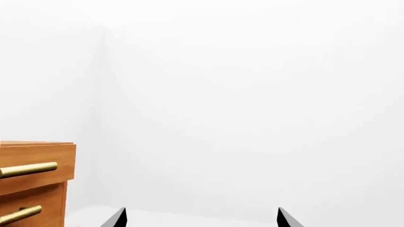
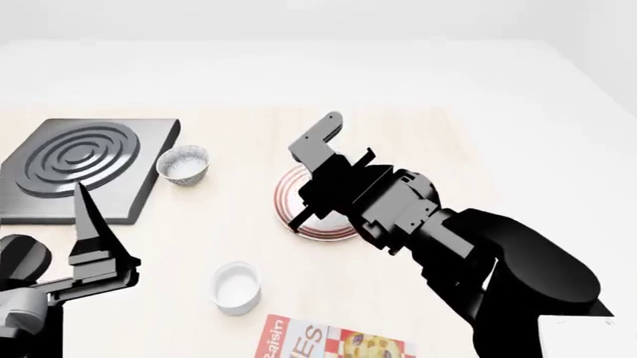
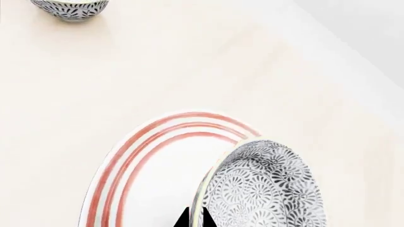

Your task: Pick the akita bowl next to the cookies box and place it on the plate.

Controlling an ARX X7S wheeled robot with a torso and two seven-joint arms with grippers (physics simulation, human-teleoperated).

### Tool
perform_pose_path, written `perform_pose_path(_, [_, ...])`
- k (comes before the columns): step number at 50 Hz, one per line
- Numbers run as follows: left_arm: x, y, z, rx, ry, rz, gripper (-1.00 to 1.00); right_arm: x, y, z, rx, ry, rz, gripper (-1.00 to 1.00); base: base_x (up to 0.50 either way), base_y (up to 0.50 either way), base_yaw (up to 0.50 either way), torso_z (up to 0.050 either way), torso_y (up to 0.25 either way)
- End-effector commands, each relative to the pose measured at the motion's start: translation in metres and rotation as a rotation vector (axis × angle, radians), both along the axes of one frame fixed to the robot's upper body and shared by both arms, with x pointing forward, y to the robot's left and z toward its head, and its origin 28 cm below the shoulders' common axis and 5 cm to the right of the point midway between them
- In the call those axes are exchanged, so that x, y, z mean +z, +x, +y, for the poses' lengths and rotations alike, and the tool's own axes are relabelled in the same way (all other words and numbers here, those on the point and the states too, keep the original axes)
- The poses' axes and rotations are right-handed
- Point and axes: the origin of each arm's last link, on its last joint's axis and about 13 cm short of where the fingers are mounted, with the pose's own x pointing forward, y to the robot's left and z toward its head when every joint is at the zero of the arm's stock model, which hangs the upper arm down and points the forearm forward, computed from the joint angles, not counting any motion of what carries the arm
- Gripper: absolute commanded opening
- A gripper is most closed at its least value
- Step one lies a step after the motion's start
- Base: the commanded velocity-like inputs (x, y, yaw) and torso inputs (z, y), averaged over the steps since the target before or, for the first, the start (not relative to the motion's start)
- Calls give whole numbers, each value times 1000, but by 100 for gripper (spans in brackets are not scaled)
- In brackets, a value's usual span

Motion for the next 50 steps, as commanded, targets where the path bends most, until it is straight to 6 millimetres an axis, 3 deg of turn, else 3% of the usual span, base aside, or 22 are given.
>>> perform_pose_path(1, [1, -1, 0, 9, 10, -7, 100, 0, -1, 0, 1, -26, 0, -100, 0, 0, 0, 0, -250])
perform_pose_path(7, [2, -2, -1, 10, 7, -12, 100, -1, -1, 1, 7, -26, 3, -100, 0, 0, 0, 0, -194])
perform_pose_path(33, [4, -2, -1, 2, 11, -22, 100, 1, -2, 3, 18, -30, 2, -100, 0, 0, 0, 0, 0])
perform_pose_path(43, [4, -2, 0, 7, 4, -26, 100, -2, -2, 2, 18, -30, 2, -100, 2, 0, 0, 0, -222])
perform_pose_path(50, [4, -3, 0, 17, -20, -40, 100, -1, -2, 2, 14, -31, 0, -100, 0, 0, 0, 0, 0])
